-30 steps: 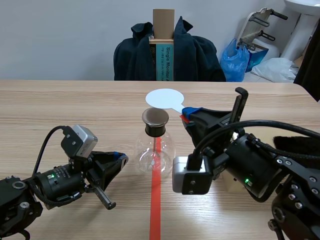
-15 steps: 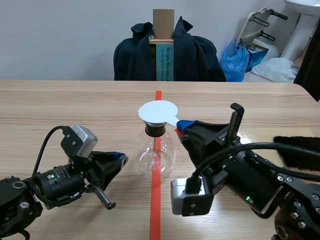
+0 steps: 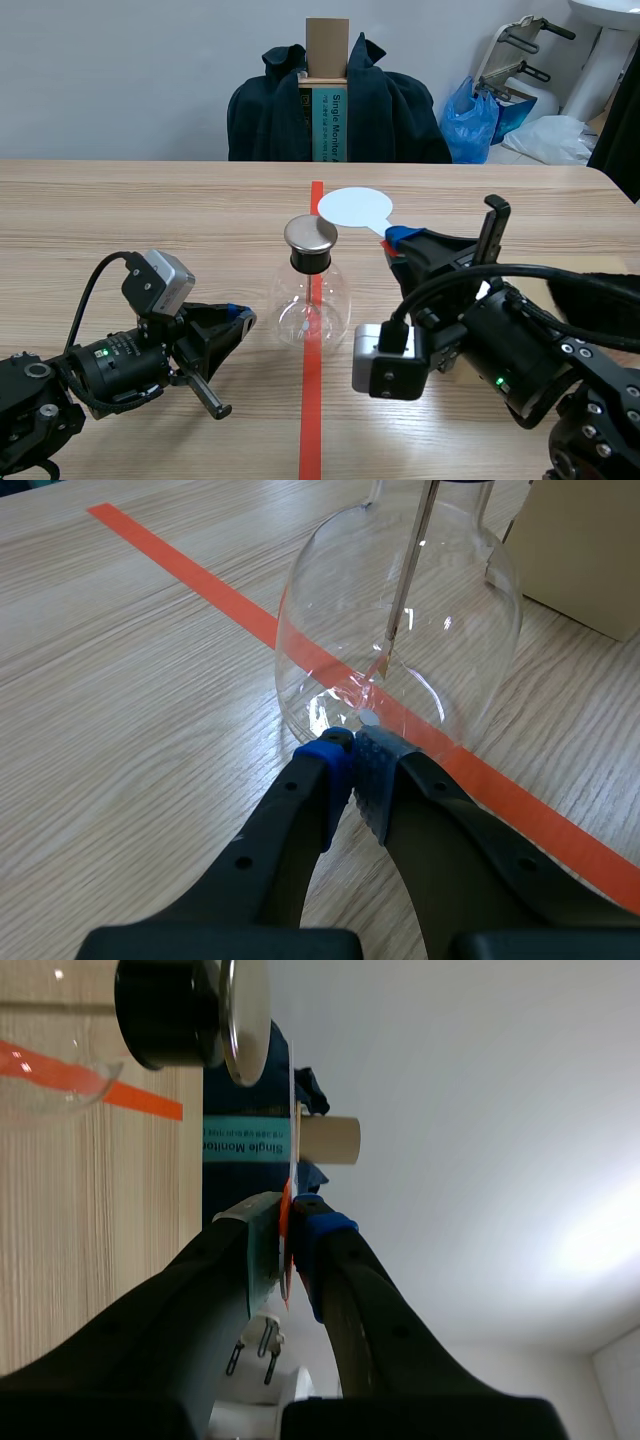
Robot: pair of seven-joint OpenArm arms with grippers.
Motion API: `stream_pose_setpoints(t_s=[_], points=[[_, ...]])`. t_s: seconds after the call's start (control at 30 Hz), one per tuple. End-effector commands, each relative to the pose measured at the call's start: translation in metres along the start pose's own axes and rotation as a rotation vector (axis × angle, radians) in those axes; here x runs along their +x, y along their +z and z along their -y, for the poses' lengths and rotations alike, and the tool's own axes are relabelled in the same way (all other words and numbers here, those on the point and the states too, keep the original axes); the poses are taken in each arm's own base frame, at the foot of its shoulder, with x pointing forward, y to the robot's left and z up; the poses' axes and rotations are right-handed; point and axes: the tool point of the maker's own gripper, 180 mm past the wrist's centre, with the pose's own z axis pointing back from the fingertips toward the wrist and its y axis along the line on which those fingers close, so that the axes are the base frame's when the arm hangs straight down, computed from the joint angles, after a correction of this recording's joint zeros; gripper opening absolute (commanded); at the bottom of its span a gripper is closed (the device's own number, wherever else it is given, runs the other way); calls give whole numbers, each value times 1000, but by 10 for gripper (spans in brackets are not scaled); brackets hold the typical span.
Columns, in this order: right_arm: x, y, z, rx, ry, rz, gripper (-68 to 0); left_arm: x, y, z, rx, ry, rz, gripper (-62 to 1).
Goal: Do the electroscope experiment.
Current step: 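Move the plate toward and away from the electroscope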
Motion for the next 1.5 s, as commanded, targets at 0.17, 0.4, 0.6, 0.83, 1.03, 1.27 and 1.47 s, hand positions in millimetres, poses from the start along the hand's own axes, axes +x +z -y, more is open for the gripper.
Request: stream_pose_setpoints(t_s=[0.17,0.4,0.6,0.83,1.03,1.27,1.47], points=[[-25,-1,10,-32,15,-118,-669,13,-4,0,-2,0,48,-567],[-35,1,10,-33,14,-174,-669,13,-4,0,-2,0,48,-567],[-28,0,10,-32,15,-132,-669,13,-4,0,-2,0,48,-567],[-6,-2,9,-26,31,-12,-669,13,-4,0,-2,0,48,-567],[17,-1,7,-21,38,114,-669,13,-4,0,-2,0,48,-567],[37,3,7,-19,40,230,-669,13,-4,0,-2,0,48,-567],[39,3,6,-19,40,239,-669,13,-4,0,-2,0,48,-567]])
